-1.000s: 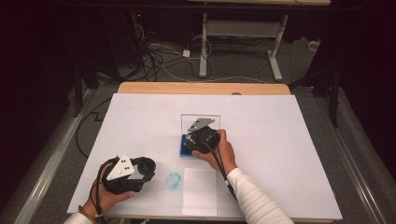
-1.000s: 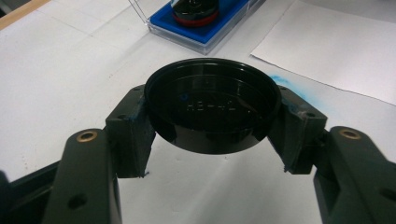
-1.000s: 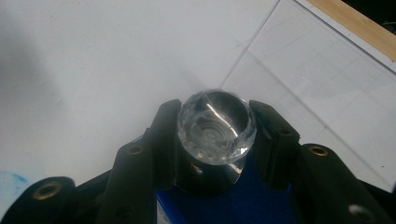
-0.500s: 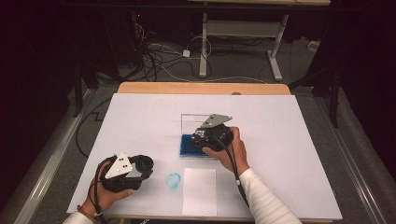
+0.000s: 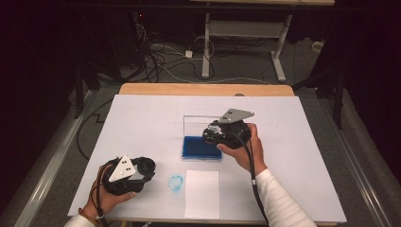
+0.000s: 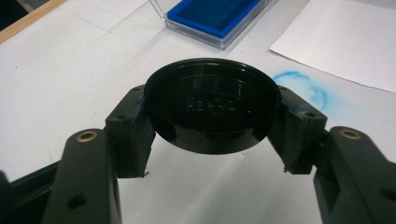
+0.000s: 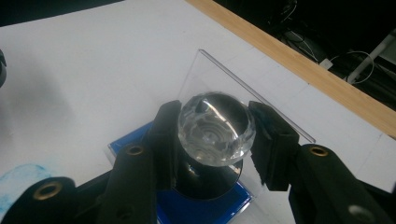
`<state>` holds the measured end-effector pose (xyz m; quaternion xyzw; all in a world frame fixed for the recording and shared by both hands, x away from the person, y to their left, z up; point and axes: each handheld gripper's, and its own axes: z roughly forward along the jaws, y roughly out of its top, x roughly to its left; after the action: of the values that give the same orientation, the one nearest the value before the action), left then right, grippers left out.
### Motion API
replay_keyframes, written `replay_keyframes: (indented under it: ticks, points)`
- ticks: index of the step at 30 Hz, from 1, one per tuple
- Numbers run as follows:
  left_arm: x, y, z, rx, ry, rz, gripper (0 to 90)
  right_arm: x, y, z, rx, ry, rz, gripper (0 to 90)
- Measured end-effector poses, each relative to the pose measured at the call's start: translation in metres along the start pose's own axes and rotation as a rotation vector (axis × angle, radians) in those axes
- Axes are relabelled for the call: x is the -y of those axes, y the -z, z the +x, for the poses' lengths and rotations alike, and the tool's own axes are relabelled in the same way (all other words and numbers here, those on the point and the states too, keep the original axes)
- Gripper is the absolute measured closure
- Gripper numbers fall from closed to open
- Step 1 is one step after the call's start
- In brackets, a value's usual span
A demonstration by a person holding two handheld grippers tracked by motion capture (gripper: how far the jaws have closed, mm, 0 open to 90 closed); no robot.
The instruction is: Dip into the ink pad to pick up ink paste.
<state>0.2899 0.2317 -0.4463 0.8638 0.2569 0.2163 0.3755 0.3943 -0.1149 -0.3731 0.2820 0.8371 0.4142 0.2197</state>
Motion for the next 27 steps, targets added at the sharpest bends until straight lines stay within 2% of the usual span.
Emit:
replay_keyframes:
  ticks: [9,17,20,27]
  points:
    - [0.0,0.0,-0.001,0.007,-0.005,0.0,36.7,-0.009,0.005,0.0,-0.001,0.016,0.01,57.2]
    - [0.0,0.0,0.0,0.012,-0.006,0.0,36.7,-0.009,-0.007,0.004,-0.012,0.02,0.045,57.1]
    - [0.0,0.0,-0.001,0.015,-0.007,0.004,36.7,-0.005,-0.013,0.004,-0.024,0.012,0.063,57.2]
    - [0.0,-0.001,-0.001,0.016,-0.015,0.01,36.7,0.018,-0.033,0.009,-0.037,0.018,0.148,57.2]
